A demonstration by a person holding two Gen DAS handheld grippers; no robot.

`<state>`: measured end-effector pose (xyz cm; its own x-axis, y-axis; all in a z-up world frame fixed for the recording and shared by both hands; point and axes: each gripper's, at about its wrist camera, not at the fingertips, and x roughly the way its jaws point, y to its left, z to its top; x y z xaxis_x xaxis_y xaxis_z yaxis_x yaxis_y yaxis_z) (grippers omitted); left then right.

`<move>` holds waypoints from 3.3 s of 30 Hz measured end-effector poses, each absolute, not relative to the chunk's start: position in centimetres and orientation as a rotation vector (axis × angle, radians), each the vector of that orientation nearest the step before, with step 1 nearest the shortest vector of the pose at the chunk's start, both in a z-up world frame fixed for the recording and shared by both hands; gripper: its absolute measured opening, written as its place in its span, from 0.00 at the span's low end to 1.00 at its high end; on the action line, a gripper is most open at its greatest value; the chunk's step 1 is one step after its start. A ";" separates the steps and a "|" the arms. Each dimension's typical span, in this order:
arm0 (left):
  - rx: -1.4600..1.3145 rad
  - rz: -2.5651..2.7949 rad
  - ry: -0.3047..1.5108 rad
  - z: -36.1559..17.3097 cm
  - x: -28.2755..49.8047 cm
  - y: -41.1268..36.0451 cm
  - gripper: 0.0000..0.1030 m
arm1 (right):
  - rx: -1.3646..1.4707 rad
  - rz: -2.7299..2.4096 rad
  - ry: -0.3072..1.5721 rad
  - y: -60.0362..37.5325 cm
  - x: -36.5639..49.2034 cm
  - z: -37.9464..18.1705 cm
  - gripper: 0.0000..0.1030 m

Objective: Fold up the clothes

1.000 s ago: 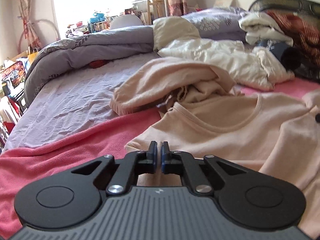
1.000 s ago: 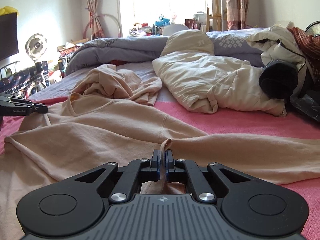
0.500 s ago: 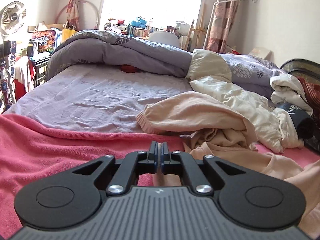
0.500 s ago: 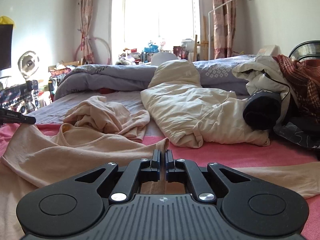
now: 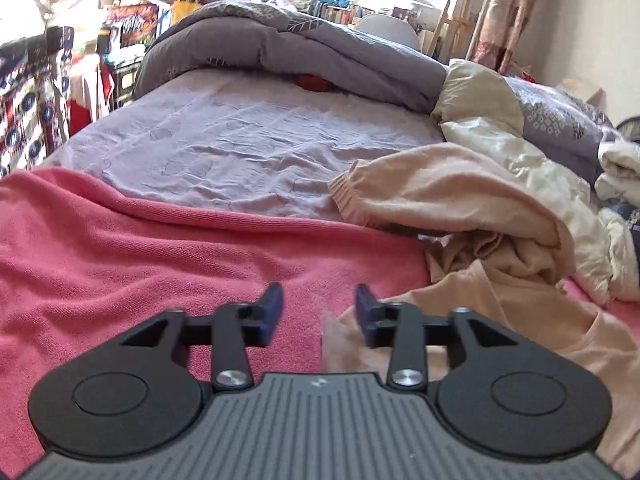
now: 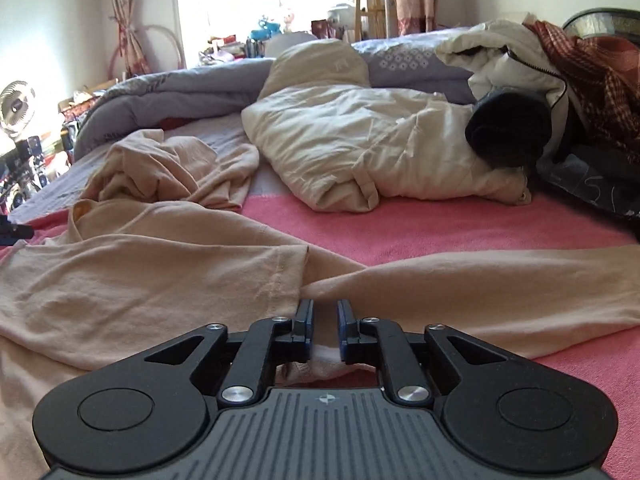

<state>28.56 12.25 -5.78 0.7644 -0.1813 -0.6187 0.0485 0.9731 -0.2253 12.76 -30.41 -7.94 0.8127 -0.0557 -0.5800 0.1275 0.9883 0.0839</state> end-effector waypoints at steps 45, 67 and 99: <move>0.788 -0.133 0.654 -5.9 12.3 6.1 0.79 | -0.012 0.083 0.672 -25.8 9.4 -6.5 0.68; -0.341 -0.467 0.868 -6.0 -8.9 18.9 0.81 | 0.704 0.297 0.763 -34.7 -17.4 -7.6 0.68; -0.742 -0.334 0.931 -8.1 -8.9 20.9 0.71 | 0.896 0.235 0.741 -31.8 -16.7 -10.4 0.25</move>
<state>-8.88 20.85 -8.13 0.5697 -0.5588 -0.6027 -0.0483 0.7093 -0.7033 -16.70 -31.77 -10.39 0.7315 0.4785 -0.4857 0.1115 0.6188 0.7776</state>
